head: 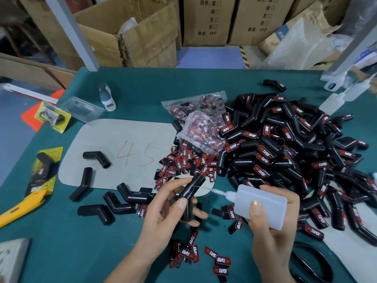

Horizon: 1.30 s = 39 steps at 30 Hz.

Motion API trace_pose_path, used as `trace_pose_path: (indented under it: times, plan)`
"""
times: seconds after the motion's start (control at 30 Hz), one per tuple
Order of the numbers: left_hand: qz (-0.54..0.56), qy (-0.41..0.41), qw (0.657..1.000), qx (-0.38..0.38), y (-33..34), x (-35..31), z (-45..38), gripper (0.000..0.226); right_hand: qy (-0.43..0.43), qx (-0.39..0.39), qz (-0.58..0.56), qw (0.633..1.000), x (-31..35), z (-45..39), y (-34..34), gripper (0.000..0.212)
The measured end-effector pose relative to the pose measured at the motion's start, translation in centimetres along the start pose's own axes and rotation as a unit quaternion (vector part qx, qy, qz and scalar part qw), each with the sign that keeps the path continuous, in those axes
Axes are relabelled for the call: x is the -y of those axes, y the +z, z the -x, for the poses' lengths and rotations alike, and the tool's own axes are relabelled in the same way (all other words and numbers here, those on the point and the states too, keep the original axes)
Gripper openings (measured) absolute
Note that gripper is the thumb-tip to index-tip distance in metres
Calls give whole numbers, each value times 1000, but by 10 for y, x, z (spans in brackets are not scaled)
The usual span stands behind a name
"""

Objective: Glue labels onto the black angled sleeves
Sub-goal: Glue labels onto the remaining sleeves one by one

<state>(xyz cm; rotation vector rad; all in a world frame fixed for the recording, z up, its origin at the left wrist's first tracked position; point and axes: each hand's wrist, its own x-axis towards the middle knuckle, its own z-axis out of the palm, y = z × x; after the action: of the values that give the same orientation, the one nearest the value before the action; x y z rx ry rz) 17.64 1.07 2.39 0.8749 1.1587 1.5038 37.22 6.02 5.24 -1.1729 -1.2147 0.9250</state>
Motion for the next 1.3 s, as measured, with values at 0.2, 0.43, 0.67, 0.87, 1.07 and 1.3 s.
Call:
trace_pose_path:
  times: [0.2, 0.43, 0.67, 0.87, 1.07, 1.3]
  plan:
    - [0, -2, 1000, -1, 0, -1, 0, 47, -1, -7, -2, 1000, -2, -1, 0, 29]
    - [2, -4, 1000, -6, 2, -2, -1, 46, -5, -5, -7, 1000, -1, 0, 1, 28]
    - [-1, -3, 1000, -7, 2, -3, 0, 46, -25, 17, -11, 999, 3, 0, 1, 29]
    - [-3, 0, 1000, -9, 3, -4, 0, 46, -34, 25, -3, 999, 2, 0, 1, 29]
    - [-1, 2, 1000, -7, 3, -4, 0, 46, -22, 12, 2, 1000, 1, 1, -1, 29]
    - [-7, 9, 1000, -8, 2, -4, 0, 45, -41, 31, -1, 999, 4, 0, 0, 30]
